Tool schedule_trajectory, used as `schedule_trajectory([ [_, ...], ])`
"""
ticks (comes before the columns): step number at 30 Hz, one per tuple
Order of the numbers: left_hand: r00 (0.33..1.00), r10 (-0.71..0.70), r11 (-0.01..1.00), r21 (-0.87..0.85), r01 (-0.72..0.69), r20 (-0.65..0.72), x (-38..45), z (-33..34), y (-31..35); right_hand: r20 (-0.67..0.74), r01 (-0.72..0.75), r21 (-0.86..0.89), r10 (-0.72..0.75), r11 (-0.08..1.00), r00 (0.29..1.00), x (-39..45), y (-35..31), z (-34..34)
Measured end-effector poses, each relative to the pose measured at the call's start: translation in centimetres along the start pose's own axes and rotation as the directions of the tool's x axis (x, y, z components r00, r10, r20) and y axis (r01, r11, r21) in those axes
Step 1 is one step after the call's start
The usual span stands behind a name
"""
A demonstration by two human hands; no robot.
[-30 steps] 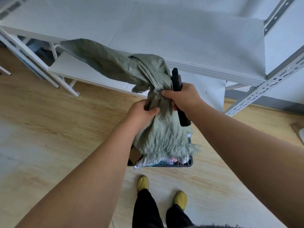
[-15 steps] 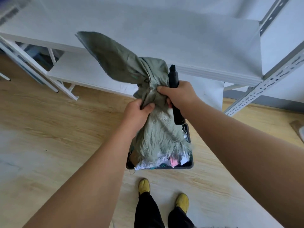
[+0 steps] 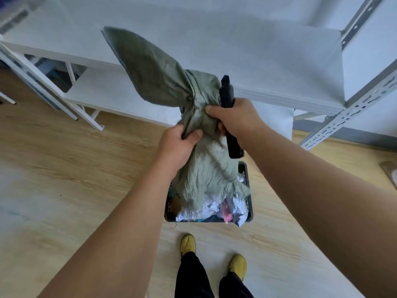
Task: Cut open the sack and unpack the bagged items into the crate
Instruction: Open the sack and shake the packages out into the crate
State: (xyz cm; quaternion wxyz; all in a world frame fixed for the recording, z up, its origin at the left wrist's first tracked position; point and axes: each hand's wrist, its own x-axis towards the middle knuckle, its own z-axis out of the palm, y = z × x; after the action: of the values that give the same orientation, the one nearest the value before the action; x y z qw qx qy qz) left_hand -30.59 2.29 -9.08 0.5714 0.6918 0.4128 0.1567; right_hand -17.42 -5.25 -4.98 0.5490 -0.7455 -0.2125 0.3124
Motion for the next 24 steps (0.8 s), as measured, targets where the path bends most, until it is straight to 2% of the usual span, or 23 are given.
schedule_trajectory([
  [3, 0.999, 0.043, 0.999, -0.032, -0.044, -0.031, -0.1, -0.5, 0.0, -0.001, 0.09, 0.015, -0.09, 0.996, 0.996, 0.0, -0.1, -0.2],
  [7, 1.0, -0.03, 0.999, -0.018, 0.03, 0.007, -0.1, -0.4, -0.9, 0.083, -0.046, -0.053, 0.051, 0.998, 0.995, -0.1, 0.3, 0.1],
  [9, 0.999, -0.033, 0.998, -0.06, 0.031, -0.029, 0.0, -0.6, -1.1, 0.127, 0.016, -0.091, -0.004, 0.996, 0.992, -0.1, 0.1, 0.0],
  [12, 0.992, -0.074, 0.989, -0.139, 0.06, -0.1, 0.1, -1.3, -1.2, 0.108, 0.072, -0.03, -0.068, 0.997, 0.992, -0.7, 0.9, -0.4],
  [14, 0.98, -0.125, 0.976, -0.199, 0.094, -0.154, 0.1, -1.6, -1.1, 0.066, -0.012, -0.064, 0.016, 0.998, 0.998, -1.4, 2.7, -0.6],
  [17, 0.972, -0.194, 0.947, -0.285, 0.151, -0.129, 0.1, -1.2, -0.4, 0.128, -0.07, -0.241, 0.103, 0.968, 0.986, -3.3, 5.5, 0.8],
  [20, 0.985, -0.158, 0.968, -0.209, 0.142, -0.063, -0.4, -0.4, 0.9, 0.091, -0.033, -0.254, 0.058, 0.967, 0.994, -3.2, 6.6, 2.4],
  [24, 0.999, 0.03, 1.0, -0.004, -0.03, 0.028, -0.2, -1.7, 1.2, -0.064, -0.039, -0.243, 0.025, 0.969, 0.998, -0.8, 5.7, 1.0],
])
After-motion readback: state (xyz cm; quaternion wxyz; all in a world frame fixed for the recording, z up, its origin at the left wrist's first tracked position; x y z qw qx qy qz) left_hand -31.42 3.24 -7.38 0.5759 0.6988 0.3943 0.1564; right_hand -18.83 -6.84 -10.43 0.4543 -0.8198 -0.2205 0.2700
